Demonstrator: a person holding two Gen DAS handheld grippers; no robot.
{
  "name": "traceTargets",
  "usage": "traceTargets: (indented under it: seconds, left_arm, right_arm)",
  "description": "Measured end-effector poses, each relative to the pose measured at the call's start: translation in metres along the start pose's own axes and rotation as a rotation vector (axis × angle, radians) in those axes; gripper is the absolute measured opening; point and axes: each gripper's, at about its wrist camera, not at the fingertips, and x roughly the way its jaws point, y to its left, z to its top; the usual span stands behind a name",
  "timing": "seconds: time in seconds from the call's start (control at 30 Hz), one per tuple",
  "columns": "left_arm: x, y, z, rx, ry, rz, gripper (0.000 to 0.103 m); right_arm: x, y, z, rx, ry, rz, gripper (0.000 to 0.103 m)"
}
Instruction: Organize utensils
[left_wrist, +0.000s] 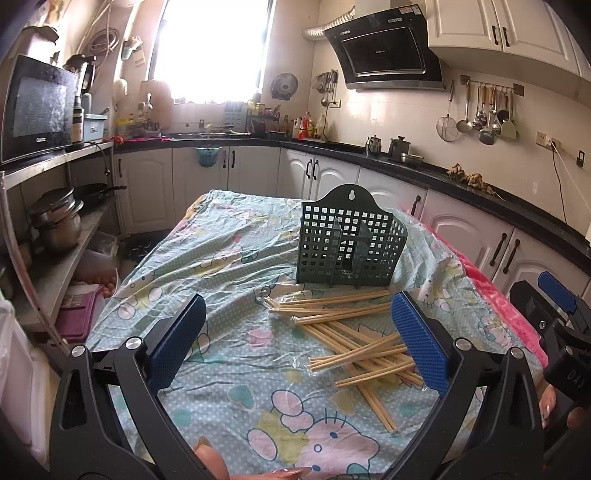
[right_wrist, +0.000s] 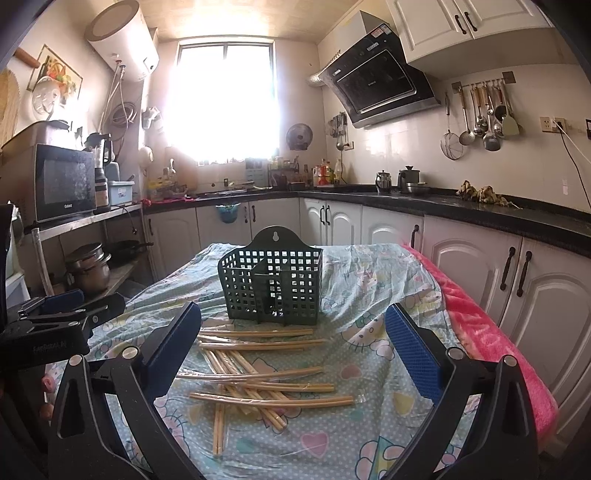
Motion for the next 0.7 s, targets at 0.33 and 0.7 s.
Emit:
traceTargets:
  seconds: [0.33, 0.7]
  left_arm:
    - [-0.0008, -0.0018, 0.0011, 0.0, -0.005, -0.004, 0.093]
    - [-0.0007, -0.0016, 0.0013, -0.001, -0.004, -0.003, 0.093]
  right_arm:
    - [-0.0004, -0.0003, 0.0001, 0.002, -0.002, 0.001, 0.097]
    - [-0.0006, 0.0004, 0.0002, 0.001, 0.002, 0.001, 0.097]
